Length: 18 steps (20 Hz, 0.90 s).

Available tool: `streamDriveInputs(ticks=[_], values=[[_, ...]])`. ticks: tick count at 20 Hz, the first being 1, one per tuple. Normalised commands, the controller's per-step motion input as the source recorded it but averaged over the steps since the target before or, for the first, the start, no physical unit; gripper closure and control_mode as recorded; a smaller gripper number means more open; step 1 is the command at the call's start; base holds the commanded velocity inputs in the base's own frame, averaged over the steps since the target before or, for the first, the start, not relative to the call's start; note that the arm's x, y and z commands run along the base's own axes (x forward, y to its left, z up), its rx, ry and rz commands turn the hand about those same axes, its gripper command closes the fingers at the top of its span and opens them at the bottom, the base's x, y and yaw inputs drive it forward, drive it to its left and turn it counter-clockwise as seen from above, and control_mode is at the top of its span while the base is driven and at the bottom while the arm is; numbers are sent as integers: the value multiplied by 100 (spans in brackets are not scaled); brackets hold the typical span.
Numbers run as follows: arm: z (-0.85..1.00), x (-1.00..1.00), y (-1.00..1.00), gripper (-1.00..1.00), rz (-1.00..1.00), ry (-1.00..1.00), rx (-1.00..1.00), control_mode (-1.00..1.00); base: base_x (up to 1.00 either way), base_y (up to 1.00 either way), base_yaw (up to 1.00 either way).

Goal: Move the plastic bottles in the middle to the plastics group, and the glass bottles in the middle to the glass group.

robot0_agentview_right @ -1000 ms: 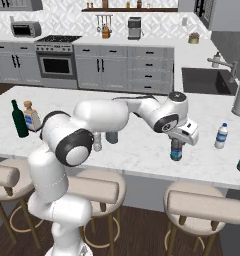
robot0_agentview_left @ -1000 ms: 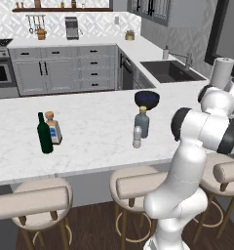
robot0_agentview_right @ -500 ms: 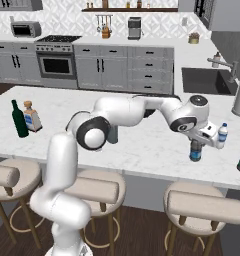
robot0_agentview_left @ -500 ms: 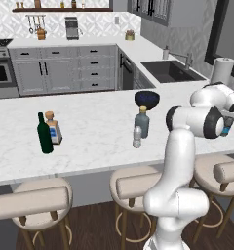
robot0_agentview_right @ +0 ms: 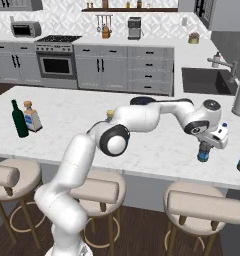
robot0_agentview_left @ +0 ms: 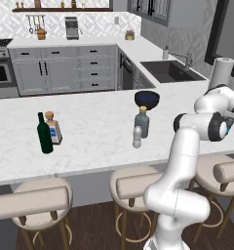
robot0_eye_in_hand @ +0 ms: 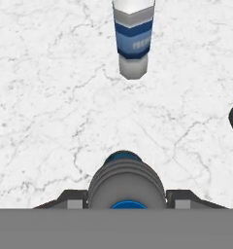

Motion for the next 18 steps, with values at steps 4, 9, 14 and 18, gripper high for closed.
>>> streamDriveInputs(ticks=[4, 9, 14, 18], values=[[-49, 42, -1, 100, -1, 1, 0, -100, 0, 0, 0], [-62, 29, 0, 100, -1, 8, 0, -100, 0, 0, 0], [-65, 7, 7, 100, -1, 12, 0, -100, 0, 0, 0], [-70, 0, -2, 100, 0, 9, 0, -100, 0, 0, 0]])
